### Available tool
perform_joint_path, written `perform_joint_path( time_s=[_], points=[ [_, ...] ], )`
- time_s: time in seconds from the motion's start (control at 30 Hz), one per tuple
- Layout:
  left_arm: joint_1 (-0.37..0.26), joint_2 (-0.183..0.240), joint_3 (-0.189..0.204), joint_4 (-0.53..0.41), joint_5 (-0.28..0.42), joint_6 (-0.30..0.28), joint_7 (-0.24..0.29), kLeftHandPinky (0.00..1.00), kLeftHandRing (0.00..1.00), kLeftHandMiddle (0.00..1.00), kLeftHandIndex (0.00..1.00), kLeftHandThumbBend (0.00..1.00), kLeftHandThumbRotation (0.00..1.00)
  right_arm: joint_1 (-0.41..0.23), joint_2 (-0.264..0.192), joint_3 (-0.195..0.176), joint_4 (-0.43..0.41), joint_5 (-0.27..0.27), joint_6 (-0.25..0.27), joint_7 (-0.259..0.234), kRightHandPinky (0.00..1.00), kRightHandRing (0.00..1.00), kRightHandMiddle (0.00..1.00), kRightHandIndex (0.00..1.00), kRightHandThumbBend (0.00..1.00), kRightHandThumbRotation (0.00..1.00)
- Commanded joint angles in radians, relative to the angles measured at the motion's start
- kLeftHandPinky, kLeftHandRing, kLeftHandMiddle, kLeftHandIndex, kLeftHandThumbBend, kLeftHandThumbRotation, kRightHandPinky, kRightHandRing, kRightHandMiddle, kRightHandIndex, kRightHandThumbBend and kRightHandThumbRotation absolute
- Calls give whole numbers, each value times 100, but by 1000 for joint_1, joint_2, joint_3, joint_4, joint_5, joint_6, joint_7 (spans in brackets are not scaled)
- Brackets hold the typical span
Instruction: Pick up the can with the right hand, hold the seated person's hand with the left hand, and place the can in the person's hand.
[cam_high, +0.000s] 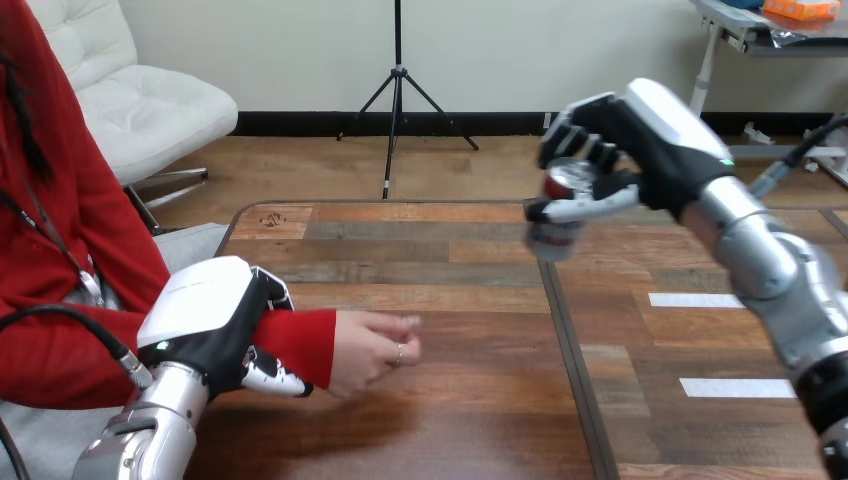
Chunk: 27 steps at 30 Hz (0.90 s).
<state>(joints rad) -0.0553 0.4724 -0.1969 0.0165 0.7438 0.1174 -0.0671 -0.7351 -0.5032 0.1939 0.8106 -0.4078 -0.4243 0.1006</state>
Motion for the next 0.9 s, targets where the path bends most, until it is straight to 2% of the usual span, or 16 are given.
perform_joint_path(
  time_s=[0.0, 0.23, 0.33, 0.53, 0.87],
  points=[
    [-107, -56, 29, -166, -19, -19, 56, 23, 29, 35, 36, 73, 0, -63, 38, -12, -84, 23, -1, -7, 33, 36, 43, 49, 61, 0],
    [-121, -81, 33, -191, -19, -3, 51, 23, 29, 35, 36, 71, 0, -68, 66, -2, -93, 4, 4, -14, 31, 35, 42, 49, 61, 0],
    [-129, -91, 34, -194, -23, -15, 66, 23, 29, 35, 36, 72, 0, -68, 81, 2, -101, 4, 13, -9, 31, 34, 42, 49, 61, 0],
    [-143, -114, 38, -208, -33, 3, 51, 23, 29, 35, 36, 70, 0, -70, 102, 12, -106, -7, 18, -10, 31, 34, 42, 49, 62, 0],
    [-170, -139, 38, -207, -31, 0, 55, 22, 29, 34, 35, 68, 0, -76, 138, 26, -97, -6, 6, -14, 29, 32, 40, 48, 62, 0]
  ],
)
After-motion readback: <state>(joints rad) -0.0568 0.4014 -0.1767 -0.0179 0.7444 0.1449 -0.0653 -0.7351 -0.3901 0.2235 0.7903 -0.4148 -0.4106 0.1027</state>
